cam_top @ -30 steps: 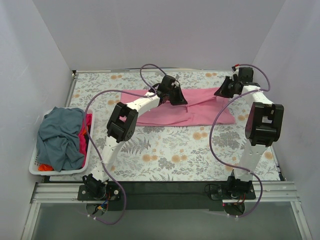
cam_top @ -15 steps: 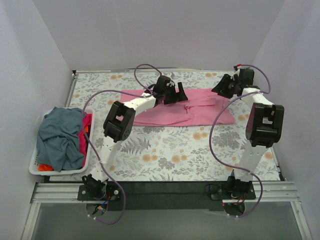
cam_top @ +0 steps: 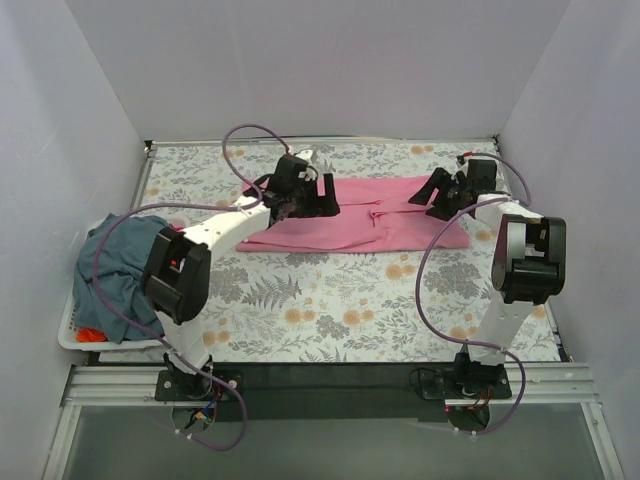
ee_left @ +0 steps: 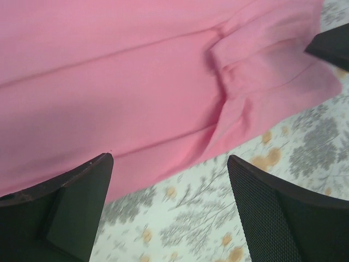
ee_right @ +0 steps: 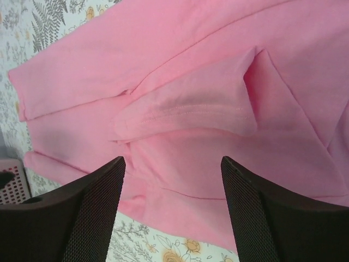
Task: Fold and stack the t-shirts
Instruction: Fold the tshirt
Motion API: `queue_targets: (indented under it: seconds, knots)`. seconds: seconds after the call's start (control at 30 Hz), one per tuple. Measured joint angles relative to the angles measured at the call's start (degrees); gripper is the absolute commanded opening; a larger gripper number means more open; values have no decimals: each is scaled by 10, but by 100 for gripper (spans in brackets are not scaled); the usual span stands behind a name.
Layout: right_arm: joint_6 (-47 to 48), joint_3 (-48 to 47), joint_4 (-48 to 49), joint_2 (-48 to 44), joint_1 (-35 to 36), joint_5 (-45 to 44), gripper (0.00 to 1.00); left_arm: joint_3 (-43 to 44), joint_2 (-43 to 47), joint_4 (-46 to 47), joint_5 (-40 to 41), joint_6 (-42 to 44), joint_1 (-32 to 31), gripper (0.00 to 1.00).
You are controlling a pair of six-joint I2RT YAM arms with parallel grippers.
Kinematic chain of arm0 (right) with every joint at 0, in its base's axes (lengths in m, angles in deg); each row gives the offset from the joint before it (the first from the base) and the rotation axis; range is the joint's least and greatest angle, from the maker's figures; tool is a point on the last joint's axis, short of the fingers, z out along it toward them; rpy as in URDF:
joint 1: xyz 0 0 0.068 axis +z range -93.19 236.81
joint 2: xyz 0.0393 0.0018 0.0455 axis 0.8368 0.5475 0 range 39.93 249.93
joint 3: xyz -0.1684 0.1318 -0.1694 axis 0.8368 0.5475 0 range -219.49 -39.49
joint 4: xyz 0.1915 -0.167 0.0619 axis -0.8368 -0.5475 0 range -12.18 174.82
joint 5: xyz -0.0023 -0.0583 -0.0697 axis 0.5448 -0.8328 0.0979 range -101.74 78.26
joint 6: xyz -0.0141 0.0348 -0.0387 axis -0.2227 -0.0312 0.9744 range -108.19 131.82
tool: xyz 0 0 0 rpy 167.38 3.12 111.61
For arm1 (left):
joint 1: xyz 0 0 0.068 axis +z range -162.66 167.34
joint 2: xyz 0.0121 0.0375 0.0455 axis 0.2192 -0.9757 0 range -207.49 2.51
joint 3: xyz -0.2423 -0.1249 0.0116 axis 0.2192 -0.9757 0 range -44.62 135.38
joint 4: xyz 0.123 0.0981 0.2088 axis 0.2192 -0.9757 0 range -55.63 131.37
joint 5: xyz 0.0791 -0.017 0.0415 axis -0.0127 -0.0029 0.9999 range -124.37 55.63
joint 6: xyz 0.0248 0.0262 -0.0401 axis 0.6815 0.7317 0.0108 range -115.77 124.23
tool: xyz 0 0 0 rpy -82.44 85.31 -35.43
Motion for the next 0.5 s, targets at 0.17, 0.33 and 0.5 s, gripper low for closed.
queue_targets:
  seconds: [0.17,0.33,0.5]
  knots:
    - [-46,15,32,10,2,-6,66,-143,102,-30,28,7,42,79]
    - [-79,16,64,37,2,-6,67,-261,186,-43,52,7,74,78]
    - [-101,14,76,61,3,-2,67,-337,266,-45,74,6,74,78]
